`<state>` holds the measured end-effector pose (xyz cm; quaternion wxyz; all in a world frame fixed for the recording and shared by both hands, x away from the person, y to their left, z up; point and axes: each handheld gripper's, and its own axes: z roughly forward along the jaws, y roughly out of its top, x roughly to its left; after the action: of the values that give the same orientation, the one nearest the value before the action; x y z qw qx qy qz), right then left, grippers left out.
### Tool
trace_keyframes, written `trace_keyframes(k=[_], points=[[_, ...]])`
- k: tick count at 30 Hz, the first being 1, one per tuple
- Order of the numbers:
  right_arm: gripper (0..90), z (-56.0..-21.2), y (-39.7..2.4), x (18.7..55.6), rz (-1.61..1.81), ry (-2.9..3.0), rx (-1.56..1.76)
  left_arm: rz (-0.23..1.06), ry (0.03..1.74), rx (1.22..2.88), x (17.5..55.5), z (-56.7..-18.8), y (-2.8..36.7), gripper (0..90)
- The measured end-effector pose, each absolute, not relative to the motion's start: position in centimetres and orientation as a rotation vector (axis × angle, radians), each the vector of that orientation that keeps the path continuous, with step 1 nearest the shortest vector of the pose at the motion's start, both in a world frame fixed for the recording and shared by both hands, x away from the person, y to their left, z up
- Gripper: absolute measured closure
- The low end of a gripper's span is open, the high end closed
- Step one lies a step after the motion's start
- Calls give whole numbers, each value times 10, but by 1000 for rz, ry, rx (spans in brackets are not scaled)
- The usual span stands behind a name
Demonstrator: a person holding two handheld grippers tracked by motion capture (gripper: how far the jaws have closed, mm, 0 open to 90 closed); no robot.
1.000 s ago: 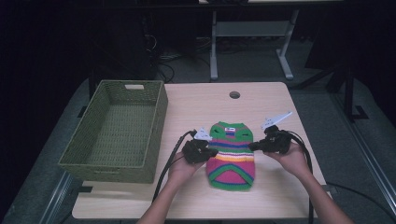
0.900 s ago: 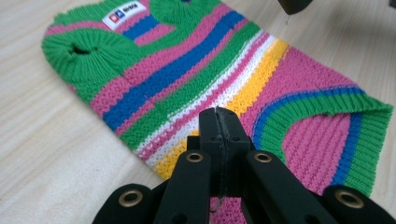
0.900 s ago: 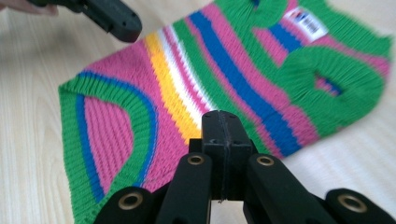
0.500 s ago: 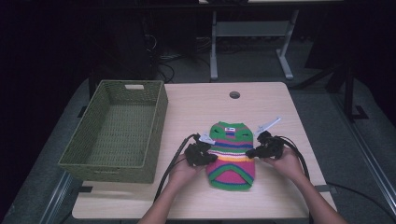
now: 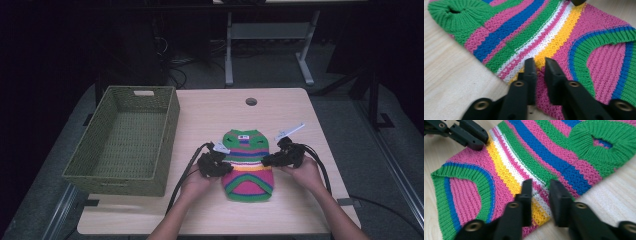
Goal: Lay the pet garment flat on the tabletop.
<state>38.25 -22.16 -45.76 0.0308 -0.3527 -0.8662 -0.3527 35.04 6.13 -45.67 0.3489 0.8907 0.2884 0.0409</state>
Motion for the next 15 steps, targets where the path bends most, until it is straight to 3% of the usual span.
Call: trace_keyframes(k=[10, 15], points=[[458, -447, -233, 378, -1164, -2660, -1120, 135, 750, 2248, 345, -447, 66, 567], [403, -443, -243, 375, -1172, -2654, -1168, 194, 768, 2240, 343, -443, 71, 471]])
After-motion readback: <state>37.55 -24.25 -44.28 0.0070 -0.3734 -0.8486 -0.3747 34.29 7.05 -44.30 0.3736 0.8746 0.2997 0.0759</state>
